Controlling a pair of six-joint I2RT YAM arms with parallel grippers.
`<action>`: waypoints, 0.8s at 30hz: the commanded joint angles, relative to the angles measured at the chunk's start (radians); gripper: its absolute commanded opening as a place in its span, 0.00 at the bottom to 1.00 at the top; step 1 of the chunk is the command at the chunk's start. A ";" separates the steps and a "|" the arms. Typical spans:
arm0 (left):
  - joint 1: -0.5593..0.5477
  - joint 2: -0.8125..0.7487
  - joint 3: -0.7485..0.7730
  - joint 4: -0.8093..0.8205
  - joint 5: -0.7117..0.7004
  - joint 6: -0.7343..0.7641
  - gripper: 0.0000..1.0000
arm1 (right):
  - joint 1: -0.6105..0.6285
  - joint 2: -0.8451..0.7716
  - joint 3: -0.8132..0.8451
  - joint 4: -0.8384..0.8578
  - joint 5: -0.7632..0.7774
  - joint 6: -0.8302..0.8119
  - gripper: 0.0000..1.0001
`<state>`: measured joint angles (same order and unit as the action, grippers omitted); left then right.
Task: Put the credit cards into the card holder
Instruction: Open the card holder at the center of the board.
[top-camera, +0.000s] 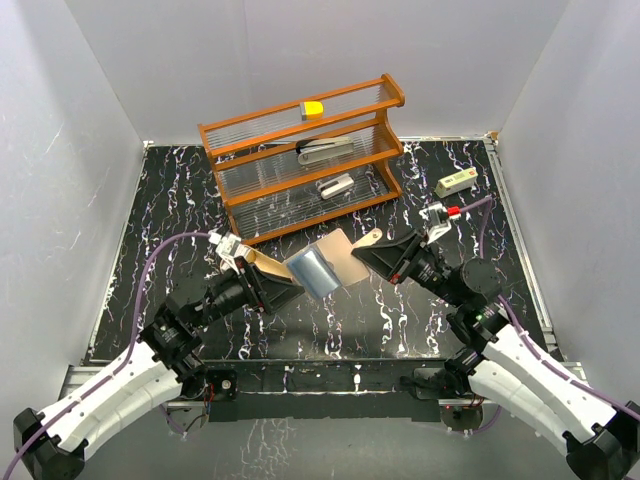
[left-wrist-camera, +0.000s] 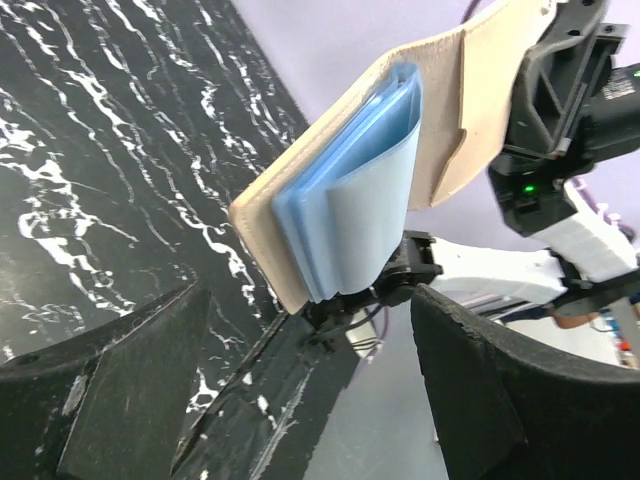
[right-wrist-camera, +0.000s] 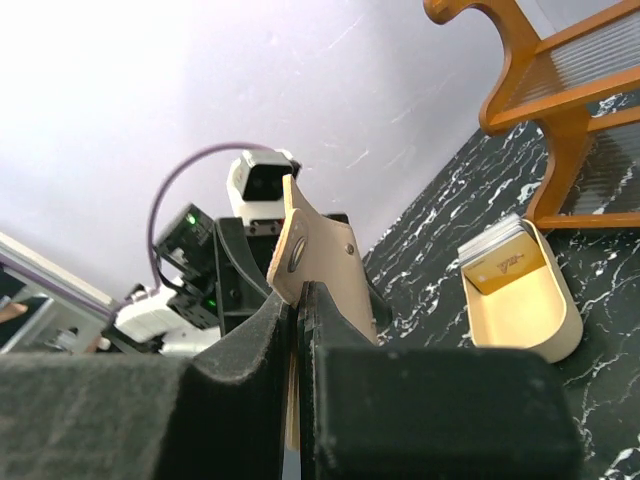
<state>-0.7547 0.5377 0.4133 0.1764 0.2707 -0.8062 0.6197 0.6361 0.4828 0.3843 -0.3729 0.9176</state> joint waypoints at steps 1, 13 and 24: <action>-0.001 -0.031 -0.089 0.286 0.032 -0.145 0.79 | 0.000 -0.014 -0.032 0.145 0.065 0.107 0.00; -0.001 0.025 -0.120 0.429 0.077 -0.177 0.36 | 0.000 0.010 -0.109 0.227 0.062 0.195 0.00; -0.002 0.068 -0.065 0.295 0.097 -0.101 0.00 | 0.001 -0.052 -0.170 -0.044 0.121 0.114 0.00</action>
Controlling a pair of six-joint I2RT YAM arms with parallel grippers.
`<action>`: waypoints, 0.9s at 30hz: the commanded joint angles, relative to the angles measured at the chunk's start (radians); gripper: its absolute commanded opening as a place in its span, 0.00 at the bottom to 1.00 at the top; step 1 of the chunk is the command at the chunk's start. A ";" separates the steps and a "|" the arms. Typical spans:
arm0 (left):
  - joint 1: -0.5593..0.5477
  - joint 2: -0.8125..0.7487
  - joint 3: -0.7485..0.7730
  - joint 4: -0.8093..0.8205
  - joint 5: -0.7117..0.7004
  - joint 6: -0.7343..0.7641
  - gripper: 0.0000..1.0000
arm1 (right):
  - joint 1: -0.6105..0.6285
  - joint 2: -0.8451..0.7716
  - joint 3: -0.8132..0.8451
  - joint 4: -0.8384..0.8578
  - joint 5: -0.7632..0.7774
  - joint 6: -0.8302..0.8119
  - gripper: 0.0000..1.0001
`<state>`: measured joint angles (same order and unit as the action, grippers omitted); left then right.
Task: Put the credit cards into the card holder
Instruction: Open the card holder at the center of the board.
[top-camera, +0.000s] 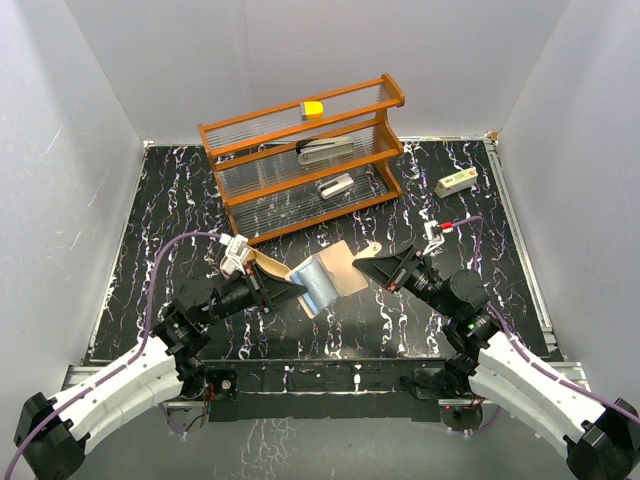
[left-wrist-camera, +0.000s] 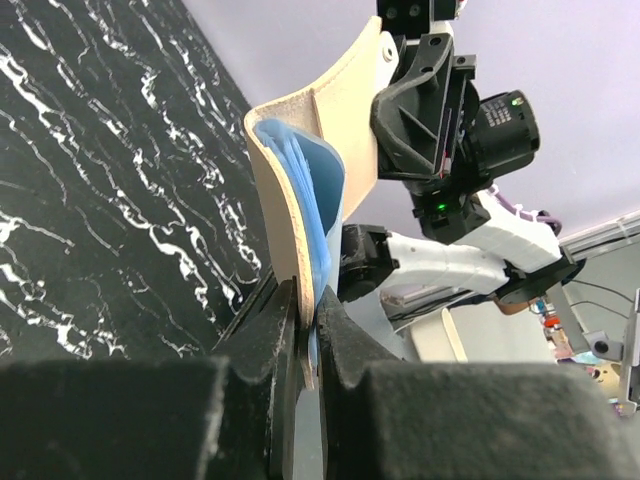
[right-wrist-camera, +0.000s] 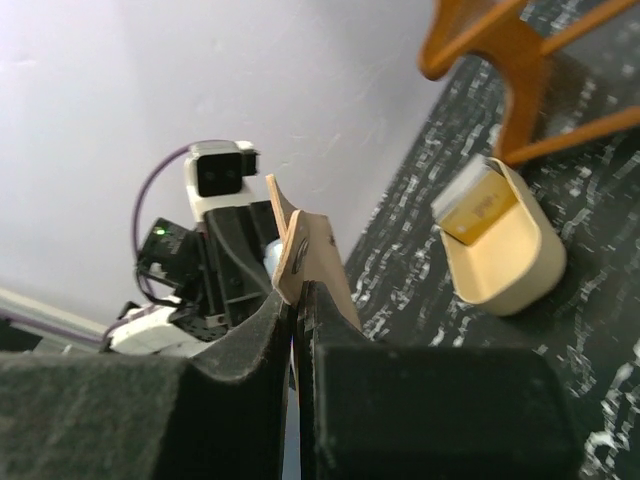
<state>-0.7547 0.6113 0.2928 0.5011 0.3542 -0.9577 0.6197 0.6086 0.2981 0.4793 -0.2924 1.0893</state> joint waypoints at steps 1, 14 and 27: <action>-0.002 -0.005 0.066 -0.065 0.007 0.063 0.00 | 0.001 -0.030 0.025 -0.210 0.054 -0.075 0.00; -0.001 0.303 0.240 -0.333 0.059 0.181 0.00 | 0.001 0.011 0.275 -0.954 0.315 -0.330 0.42; -0.002 0.680 0.396 -0.447 0.141 0.202 0.00 | 0.000 0.082 0.292 -0.906 0.109 -0.375 0.51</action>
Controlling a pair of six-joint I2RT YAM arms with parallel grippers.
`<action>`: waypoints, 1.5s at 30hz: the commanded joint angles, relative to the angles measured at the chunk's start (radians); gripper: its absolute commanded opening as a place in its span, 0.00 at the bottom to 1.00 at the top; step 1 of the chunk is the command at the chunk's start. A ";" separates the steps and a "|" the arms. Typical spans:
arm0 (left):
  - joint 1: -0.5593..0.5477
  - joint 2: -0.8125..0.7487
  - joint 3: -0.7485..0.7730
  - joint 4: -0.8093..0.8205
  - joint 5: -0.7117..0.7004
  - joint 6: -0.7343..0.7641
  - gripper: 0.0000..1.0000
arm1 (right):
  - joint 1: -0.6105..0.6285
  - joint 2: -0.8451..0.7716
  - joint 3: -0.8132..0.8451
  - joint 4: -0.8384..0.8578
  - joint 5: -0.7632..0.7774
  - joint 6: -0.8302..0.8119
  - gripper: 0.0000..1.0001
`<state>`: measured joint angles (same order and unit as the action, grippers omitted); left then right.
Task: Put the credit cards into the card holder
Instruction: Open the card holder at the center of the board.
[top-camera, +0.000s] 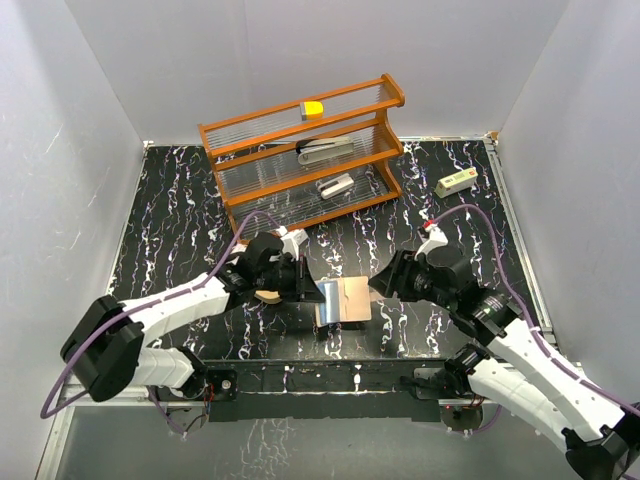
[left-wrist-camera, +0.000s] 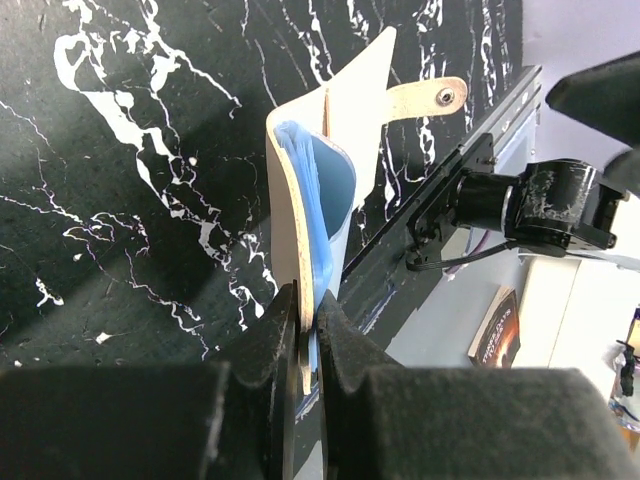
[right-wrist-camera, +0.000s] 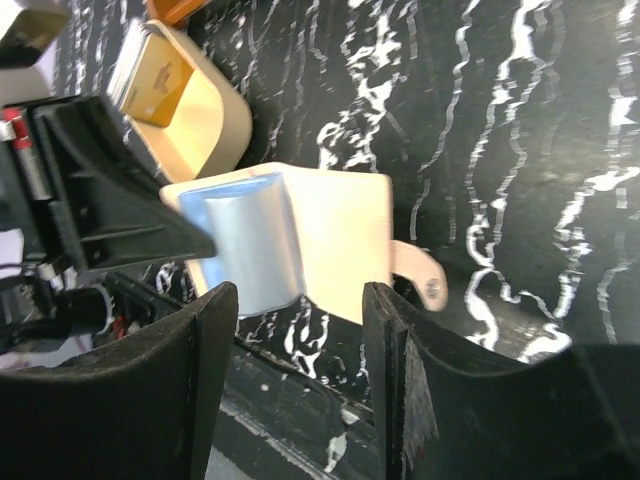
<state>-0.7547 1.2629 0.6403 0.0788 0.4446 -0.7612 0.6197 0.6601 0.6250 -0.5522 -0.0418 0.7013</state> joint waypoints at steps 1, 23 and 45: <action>-0.002 0.039 0.048 -0.023 0.048 0.005 0.00 | 0.001 0.044 -0.064 0.184 -0.179 0.036 0.52; -0.002 0.157 0.059 -0.044 0.028 -0.004 0.18 | 0.053 0.528 -0.205 0.669 -0.297 0.040 0.37; -0.001 0.110 -0.023 0.143 0.060 -0.057 0.02 | 0.054 0.546 -0.374 0.769 -0.247 0.145 0.30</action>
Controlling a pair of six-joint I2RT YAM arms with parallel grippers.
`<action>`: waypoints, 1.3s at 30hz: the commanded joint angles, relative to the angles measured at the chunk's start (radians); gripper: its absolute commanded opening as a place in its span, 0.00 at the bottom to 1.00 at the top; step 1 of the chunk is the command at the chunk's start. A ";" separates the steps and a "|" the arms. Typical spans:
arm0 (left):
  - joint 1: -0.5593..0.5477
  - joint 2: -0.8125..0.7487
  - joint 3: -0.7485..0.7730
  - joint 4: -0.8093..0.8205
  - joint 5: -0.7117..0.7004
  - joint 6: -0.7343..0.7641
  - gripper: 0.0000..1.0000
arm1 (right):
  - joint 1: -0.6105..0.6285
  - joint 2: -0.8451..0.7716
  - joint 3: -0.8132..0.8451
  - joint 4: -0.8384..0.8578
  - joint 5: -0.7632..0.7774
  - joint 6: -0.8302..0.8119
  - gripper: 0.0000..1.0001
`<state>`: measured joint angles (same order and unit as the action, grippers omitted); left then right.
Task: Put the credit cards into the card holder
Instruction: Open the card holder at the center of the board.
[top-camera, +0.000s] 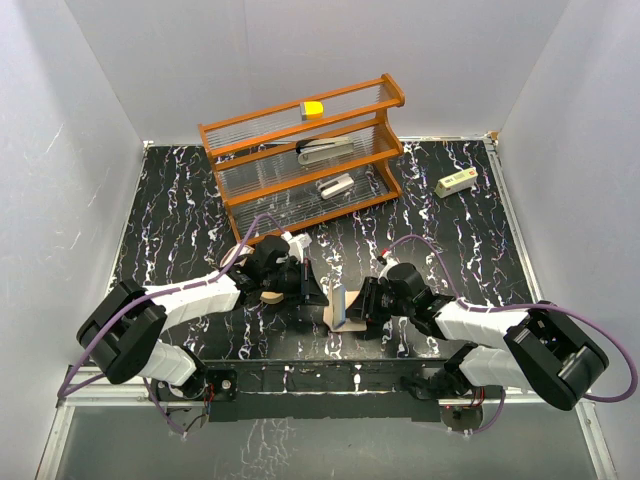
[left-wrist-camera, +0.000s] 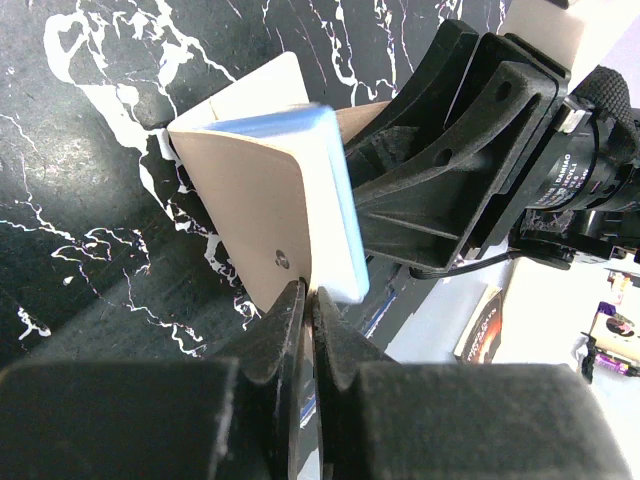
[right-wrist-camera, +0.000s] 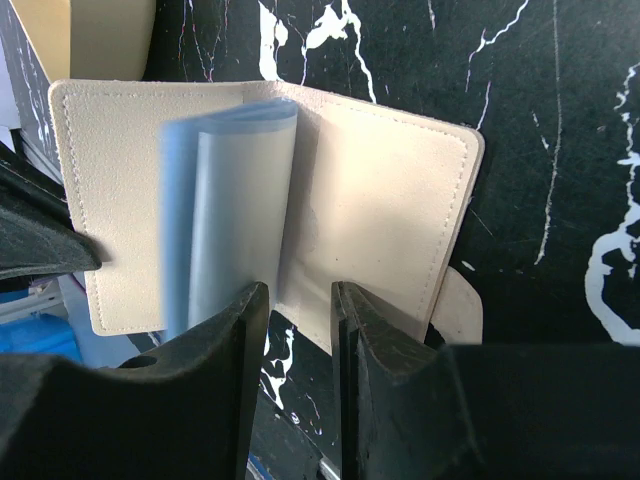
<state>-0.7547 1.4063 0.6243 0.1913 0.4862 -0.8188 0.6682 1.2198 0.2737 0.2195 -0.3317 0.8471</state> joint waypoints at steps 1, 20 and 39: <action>-0.001 -0.046 -0.015 0.035 0.016 -0.003 0.01 | 0.006 -0.017 -0.020 -0.008 0.037 0.001 0.30; -0.002 -0.100 -0.048 0.010 -0.015 0.013 0.31 | 0.012 -0.025 0.048 0.139 -0.080 0.104 0.34; -0.002 -0.134 -0.056 -0.053 -0.055 0.051 0.35 | 0.056 0.099 0.109 0.225 -0.047 0.138 0.29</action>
<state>-0.7547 1.3083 0.5735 0.1478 0.4297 -0.7837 0.7120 1.2877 0.3531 0.3710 -0.4015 0.9718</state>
